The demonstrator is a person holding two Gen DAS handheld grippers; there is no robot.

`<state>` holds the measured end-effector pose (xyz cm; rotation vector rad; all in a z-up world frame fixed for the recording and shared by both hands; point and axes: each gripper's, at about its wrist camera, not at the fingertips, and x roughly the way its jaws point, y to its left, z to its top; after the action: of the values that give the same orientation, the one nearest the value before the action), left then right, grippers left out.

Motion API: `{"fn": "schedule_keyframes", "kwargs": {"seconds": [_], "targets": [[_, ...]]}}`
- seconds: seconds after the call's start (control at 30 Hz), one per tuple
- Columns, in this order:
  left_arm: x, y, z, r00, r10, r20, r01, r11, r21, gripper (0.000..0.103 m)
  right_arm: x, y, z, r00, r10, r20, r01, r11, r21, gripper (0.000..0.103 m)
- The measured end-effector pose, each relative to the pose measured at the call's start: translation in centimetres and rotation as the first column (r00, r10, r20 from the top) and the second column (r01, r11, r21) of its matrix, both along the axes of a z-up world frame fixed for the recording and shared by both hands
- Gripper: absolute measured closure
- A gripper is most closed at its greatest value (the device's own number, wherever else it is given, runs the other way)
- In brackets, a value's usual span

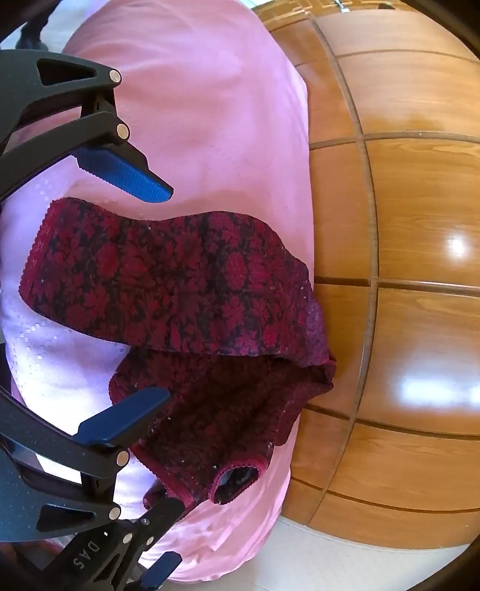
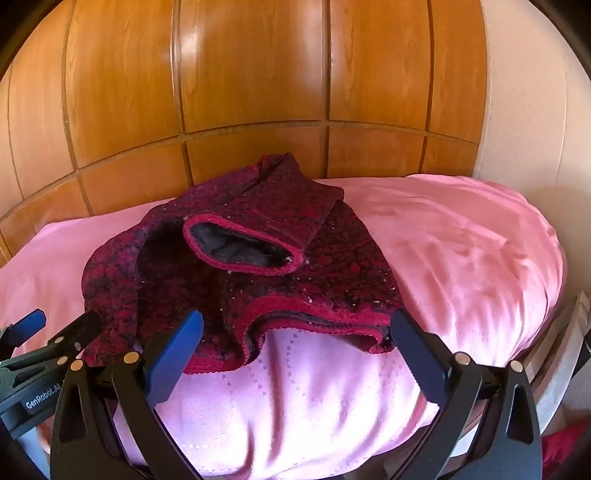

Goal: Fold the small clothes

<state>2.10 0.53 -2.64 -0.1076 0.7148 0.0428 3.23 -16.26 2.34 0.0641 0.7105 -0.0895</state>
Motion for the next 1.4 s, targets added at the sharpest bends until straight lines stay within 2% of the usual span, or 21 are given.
{"fn": "schedule_keyframes", "kwargs": {"seconds": [0.63,0.8,1.0,1.07,1.1,1.13,1.17,1.2,1.27,1.3,1.37,1.4], "targets": [[1.7,-0.3,-1.3,0.998,-0.034,-0.054,0.034,0.999,-0.005,0.004,0.5,-1.4,1.7,0.999,0.02,0.04,-0.021,1.0,0.013,0.002],[2.2,0.1,-1.9,0.995,-0.059,-0.075,0.06,0.998,0.006,0.004,0.9,-1.3,2.1,0.995,0.084,0.055,-0.085,0.996,0.025,0.002],[1.4,0.4,-2.5,0.981,-0.174,-0.083,0.175,0.984,0.006,0.004,2.3,-0.4,3.1,0.975,0.199,0.094,-0.202,0.979,0.025,0.004],[1.1,0.2,-2.9,0.972,-0.215,-0.093,0.217,0.976,0.007,0.007,3.5,0.2,3.4,0.968,0.232,0.094,-0.232,0.973,-0.002,0.006],[0.9,-0.2,-3.3,0.967,-0.232,-0.102,0.236,0.972,0.021,0.013,4.2,0.6,3.3,0.961,0.263,0.084,-0.263,0.965,-0.006,0.006],[0.9,-0.5,-3.8,0.964,-0.238,-0.116,0.244,0.969,0.039,0.022,4.9,1.1,3.2,0.954,0.289,0.073,-0.289,0.957,-0.015,0.007],[1.1,-0.6,-4.4,0.962,-0.238,-0.138,0.246,0.968,0.05,0.029,5.4,1.6,3.0,0.952,0.3,0.062,-0.298,0.954,-0.036,0.014],[1.4,-0.6,-5.3,0.957,-0.234,-0.17,0.244,0.969,0.045,0.04,6.3,2.2,2.5,0.948,0.314,0.045,-0.311,0.949,-0.057,0.023],[1.8,-0.4,-6.4,0.957,-0.22,-0.19,0.233,0.971,0.046,0.041,8.0,2.9,1.5,0.943,0.333,0.008,-0.332,0.941,-0.073,0.031],[1.8,-0.6,-6.8,0.958,-0.221,-0.185,0.236,0.97,0.065,0.043,8.8,3.2,0.9,0.941,0.337,-0.016,-0.337,0.938,-0.085,0.051],[1.7,-0.8,-6.8,0.962,-0.217,-0.163,0.234,0.968,0.095,0.066,10.3,3.6,-0.1,0.935,0.347,-0.078,-0.354,0.931,-0.092,0.087],[1.5,-0.5,-6.5,0.965,-0.215,-0.15,0.229,0.97,0.083,0.081,10.7,3.3,0.1,0.936,0.342,-0.082,-0.348,0.935,-0.071,0.087]]}}
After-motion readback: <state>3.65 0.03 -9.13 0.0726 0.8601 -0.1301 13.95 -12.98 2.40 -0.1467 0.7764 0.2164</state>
